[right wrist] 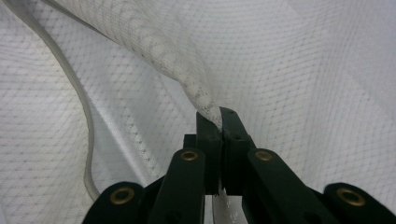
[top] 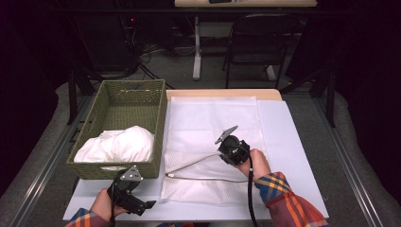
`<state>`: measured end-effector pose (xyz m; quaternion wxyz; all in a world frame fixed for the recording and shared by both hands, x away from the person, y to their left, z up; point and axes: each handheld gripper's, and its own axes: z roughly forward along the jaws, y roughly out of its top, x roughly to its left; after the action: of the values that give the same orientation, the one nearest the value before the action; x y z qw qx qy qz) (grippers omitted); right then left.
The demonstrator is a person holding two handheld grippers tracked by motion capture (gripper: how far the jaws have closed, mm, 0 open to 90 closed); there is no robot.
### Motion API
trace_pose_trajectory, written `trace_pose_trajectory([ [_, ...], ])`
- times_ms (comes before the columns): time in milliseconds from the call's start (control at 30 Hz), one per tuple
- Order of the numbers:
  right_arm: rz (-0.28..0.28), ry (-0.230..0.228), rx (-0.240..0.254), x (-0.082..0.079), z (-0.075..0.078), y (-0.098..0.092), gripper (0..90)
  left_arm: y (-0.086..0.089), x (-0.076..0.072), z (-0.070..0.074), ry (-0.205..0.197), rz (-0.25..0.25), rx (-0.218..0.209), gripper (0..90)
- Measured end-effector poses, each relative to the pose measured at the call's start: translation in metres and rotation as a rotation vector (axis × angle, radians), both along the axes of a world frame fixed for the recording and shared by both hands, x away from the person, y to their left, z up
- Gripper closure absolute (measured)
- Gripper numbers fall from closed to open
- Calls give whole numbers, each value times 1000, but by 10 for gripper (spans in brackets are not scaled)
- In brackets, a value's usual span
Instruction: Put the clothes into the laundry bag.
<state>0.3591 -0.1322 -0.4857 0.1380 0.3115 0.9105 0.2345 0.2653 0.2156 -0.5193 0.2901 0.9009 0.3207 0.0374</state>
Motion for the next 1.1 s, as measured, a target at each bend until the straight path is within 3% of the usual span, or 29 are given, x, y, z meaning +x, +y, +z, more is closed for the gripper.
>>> trace_pose_trajectory([
  [300, -10, -61, 28, -6, 20, 1, 885, -1, 0, 0, 3, -6, -1, 21],
  [1100, -16, -146, 77, -13, 52, 2, 886, -4, 1, -1, 5, -17, 2, 22],
])
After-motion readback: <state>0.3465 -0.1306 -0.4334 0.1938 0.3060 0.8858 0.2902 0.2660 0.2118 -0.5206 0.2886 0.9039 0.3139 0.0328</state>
